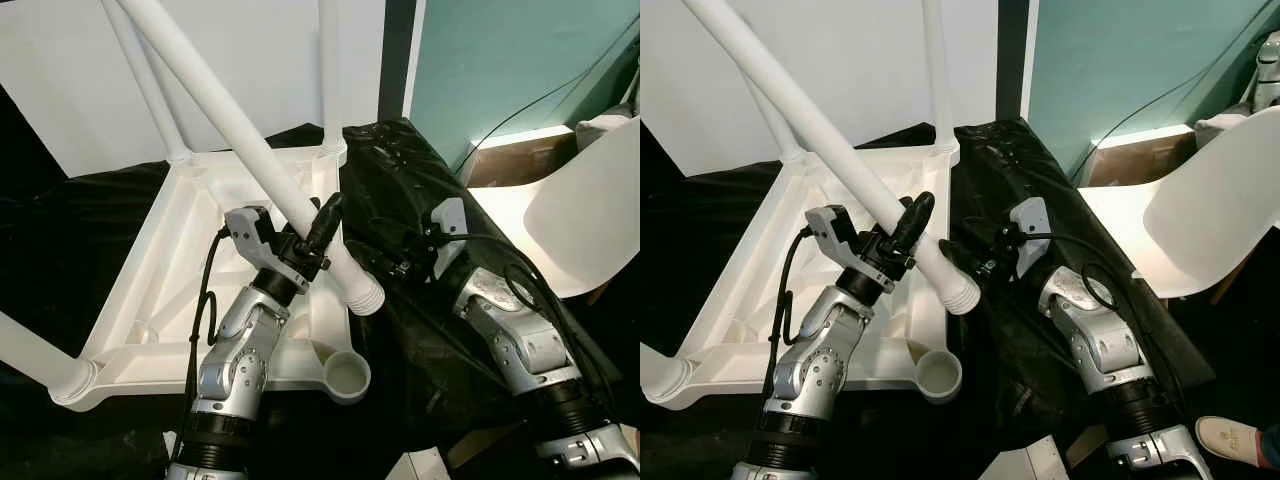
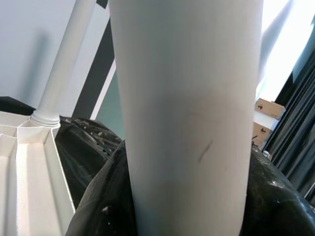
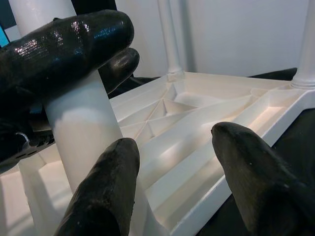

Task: Building children table

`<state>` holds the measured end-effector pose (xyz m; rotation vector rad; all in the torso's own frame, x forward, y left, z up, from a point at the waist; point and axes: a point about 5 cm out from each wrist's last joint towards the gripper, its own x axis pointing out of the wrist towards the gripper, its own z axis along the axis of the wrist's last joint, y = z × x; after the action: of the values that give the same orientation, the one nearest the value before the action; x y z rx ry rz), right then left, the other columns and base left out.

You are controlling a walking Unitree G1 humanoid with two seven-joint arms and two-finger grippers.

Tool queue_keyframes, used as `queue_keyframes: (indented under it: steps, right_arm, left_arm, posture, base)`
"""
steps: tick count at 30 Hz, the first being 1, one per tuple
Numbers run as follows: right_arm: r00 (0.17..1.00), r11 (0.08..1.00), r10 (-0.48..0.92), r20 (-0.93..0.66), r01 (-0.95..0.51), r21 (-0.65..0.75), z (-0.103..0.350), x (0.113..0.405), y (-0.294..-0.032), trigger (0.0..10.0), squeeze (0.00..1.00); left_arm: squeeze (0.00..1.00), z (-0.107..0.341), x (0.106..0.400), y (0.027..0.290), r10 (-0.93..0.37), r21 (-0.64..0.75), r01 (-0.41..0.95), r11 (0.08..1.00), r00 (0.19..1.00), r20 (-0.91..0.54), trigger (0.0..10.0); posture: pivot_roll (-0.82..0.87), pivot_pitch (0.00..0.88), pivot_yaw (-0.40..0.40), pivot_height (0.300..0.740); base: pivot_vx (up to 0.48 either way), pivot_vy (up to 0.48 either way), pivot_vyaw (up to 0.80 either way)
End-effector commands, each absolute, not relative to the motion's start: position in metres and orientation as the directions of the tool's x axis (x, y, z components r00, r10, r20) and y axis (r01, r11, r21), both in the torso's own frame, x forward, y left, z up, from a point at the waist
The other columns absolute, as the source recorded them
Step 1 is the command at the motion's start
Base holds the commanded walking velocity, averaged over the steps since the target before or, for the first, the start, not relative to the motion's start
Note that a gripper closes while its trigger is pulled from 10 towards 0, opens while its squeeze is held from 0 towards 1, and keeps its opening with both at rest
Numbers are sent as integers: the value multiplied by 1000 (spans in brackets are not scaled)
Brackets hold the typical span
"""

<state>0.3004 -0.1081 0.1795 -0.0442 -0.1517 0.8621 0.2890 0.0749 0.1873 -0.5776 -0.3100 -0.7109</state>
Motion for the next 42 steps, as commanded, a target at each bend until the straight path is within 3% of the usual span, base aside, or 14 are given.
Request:
queue_keyframes:
  steps: [1,5,8,13,17,23,30,42]
  right_arm:
    - [541,549,835,99,-830,-99,178,296,-81,10000,0]
    - [529,537,843,97,-838,-98,178,296,-78,10000,0]
    - [442,449,892,93,-890,-76,182,285,-68,10000,0]
    - [430,436,899,77,-897,-79,181,283,-68,10000,0]
    - [465,467,884,41,-879,-94,178,281,-82,10000,0]
    - [489,491,871,41,-865,-101,182,280,-91,10000,0]
    - [539,536,842,33,-827,-167,201,268,-122,10000,0]
    - [555,542,832,-18,-819,-189,199,258,-132,10000,0]
  left_arm:
    - [0,201,276,47,-648,-307,828,470,559,518,0]
    - [0,201,276,45,-648,-298,831,470,554,523,0]
    - [0,200,277,42,-658,-253,829,498,552,512,0]
    - [0,200,277,42,-659,-241,824,513,558,504,0]
    - [0,196,282,45,-653,-198,796,572,588,478,0]
    - [0,194,283,46,-653,-176,785,594,598,464,0]
    - [0,191,288,46,-655,-142,770,623,612,444,0]
    - [0,193,289,44,-658,-126,772,623,604,450,0]
  posture:
    - [-73,0,42,740]
    - [-76,0,46,740]
    - [-76,0,45,740]
    - [-75,0,43,740]
    - [-75,0,41,740]
    - [-78,0,43,740]
    - [-98,0,57,740]
    - [-116,0,64,740]
  base:
    - [0,0,0]
    - [0,0,0]
    - [0,0,0]
    - [0,0,0]
    - [0,0,0]
    - [0,0,0]
    - [0,0,0]
    - [0,0,0]
